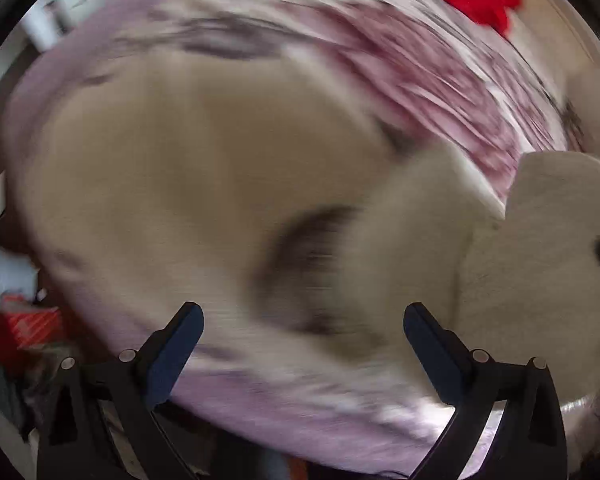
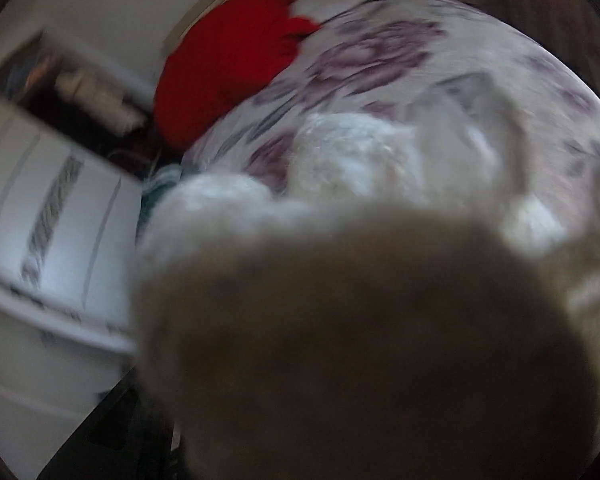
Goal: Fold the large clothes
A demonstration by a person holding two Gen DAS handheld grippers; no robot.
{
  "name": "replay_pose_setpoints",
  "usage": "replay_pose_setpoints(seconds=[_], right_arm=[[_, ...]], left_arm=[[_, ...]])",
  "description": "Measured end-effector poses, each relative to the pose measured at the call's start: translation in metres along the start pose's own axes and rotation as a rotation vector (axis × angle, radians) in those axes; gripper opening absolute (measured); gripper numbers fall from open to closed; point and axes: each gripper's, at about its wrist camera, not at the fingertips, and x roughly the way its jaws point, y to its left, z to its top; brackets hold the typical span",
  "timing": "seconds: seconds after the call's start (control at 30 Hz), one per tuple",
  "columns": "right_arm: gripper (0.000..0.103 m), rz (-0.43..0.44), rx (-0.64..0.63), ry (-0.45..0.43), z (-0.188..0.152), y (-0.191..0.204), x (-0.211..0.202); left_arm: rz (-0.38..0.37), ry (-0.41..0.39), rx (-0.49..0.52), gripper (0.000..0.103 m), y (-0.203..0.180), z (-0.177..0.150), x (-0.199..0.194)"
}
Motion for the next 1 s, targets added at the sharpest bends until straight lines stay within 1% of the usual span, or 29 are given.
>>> replay_pose_setpoints(seconds=[0.07, 0.1, 0.13, 0.17, 0.2, 0.23, 0.27, 0.3, 0.33, 0.37, 0.4, 0.43, 0.47, 0.5, 0.53, 0.57, 0.6, 0.63, 0.67, 0.7, 0.73, 0.77, 0.8, 0.83, 0.87, 0.9, 0.93, 0.97, 1.0], right_arm=[[0.029, -0.055, -0.132, 0.081, -0.024, 0.060, 0.048], [0.033, -0.074, -0.175, 0.129, -0.039, 0.080, 0.071], [0.039, -0.084, -0.220, 0.187, -0.059, 0.092, 0.089], [0.041, -0.096, -0.263, 0.267, -0.076, 0.107, 0.116], [0.048, -0.101, -0.291, 0.357, -0.094, 0.116, 0.143], [0.056, -0.100, -0.331, 0.450, -0.108, 0.122, 0.165], [0.059, -0.085, -0.346, 0.504, -0.115, 0.126, 0.174], [0.066, -0.029, -0.333, 0.590, -0.121, 0.127, 0.182], [0.069, 0.042, -0.292, 0.654, -0.121, 0.124, 0.182], [0.071, 0.108, -0.251, 0.687, -0.126, 0.124, 0.171], [0.079, 0.192, -0.202, 0.715, -0.127, 0.119, 0.159], [0.089, 0.275, -0.139, 0.736, -0.118, 0.111, 0.146], [0.093, 0.319, -0.099, 0.741, -0.117, 0.104, 0.130], [0.094, 0.358, -0.055, 0.736, -0.109, 0.096, 0.114], [0.094, 0.371, -0.014, 0.719, -0.093, 0.081, 0.097], [0.094, 0.369, 0.004, 0.701, -0.088, 0.075, 0.083], [0.094, 0.328, 0.032, 0.661, -0.071, 0.055, 0.069], [0.095, 0.254, 0.046, 0.622, -0.055, 0.034, 0.059], [0.095, 0.208, 0.054, 0.586, -0.040, 0.016, 0.054], [0.096, 0.162, 0.063, 0.557, -0.029, -0.001, 0.052], [0.096, 0.087, 0.073, 0.535, -0.014, -0.021, 0.057], [0.096, 0.061, 0.085, 0.525, -0.002, -0.039, 0.067], [0.097, 0.066, 0.095, 0.530, 0.004, -0.050, 0.076], [0.097, 0.059, 0.104, 0.538, 0.011, -0.067, 0.087], [0.097, 0.059, 0.109, 0.551, 0.014, -0.076, 0.101], [0.097, 0.080, 0.115, 0.572, 0.013, -0.082, 0.111], [0.097, 0.095, 0.143, 0.592, 0.018, -0.089, 0.124], [0.097, 0.130, 0.198, 0.638, 0.006, -0.098, 0.135], [0.097, 0.163, 0.244, 0.663, 0.004, -0.102, 0.146]], left_arm=[[0.044, -0.018, -0.060, 0.102, 0.046, 0.000, -0.012], [0.067, -0.020, -0.093, 0.102, 0.070, 0.000, -0.016], [0.083, -0.018, -0.120, 0.102, 0.084, 0.000, -0.018], [0.089, -0.017, -0.156, 0.101, 0.099, 0.001, -0.019], [0.077, -0.022, -0.200, 0.101, 0.118, 0.002, -0.021], [0.068, -0.024, -0.224, 0.101, 0.124, 0.005, -0.020], [0.052, -0.025, -0.240, 0.101, 0.129, 0.009, -0.021], [0.011, -0.033, -0.247, 0.101, 0.131, 0.014, -0.021], [-0.016, -0.036, -0.241, 0.101, 0.123, 0.019, -0.019], [-0.054, -0.029, -0.220, 0.101, 0.112, 0.026, -0.018], [-0.105, -0.021, -0.188, 0.101, 0.097, 0.034, -0.015], [-0.143, -0.014, -0.159, 0.101, 0.090, 0.041, -0.014], [-0.186, -0.004, -0.118, 0.101, 0.074, 0.051, -0.011], [-0.224, 0.002, -0.069, 0.101, 0.054, 0.060, -0.009], [-0.255, 0.005, -0.030, 0.101, 0.041, 0.070, -0.006], [-0.297, 0.016, 0.024, 0.101, 0.022, 0.082, 0.000], [-0.318, 0.027, 0.073, 0.101, 0.006, 0.092, 0.008], [-0.328, 0.031, 0.109, 0.101, -0.005, 0.100, 0.014], [-0.340, 0.039, 0.158, 0.101, -0.019, 0.109, 0.023], [-0.339, 0.049, 0.225, 0.101, -0.037, 0.118, 0.037], [-0.338, 0.056, 0.272, 0.101, -0.049, 0.122, 0.048], [-0.346, 0.087, 0.329, 0.101, -0.065, 0.128, 0.066], [-0.355, 0.128, 0.359, 0.101, -0.074, 0.131, 0.081], [-0.370, 0.185, 0.381, 0.101, -0.085, 0.132, 0.102], [-0.410, 0.252, 0.397, 0.101, -0.095, 0.132, 0.123], [-0.430, 0.284, 0.408, 0.101, -0.103, 0.135, 0.136], [-0.429, 0.284, 0.410, 0.101, -0.105, 0.135, 0.140], [-0.448, 0.272, 0.408, 0.087, -0.107, 0.136, 0.141], [-0.461, 0.247, 0.403, 0.066, -0.106, 0.138, 0.135]])
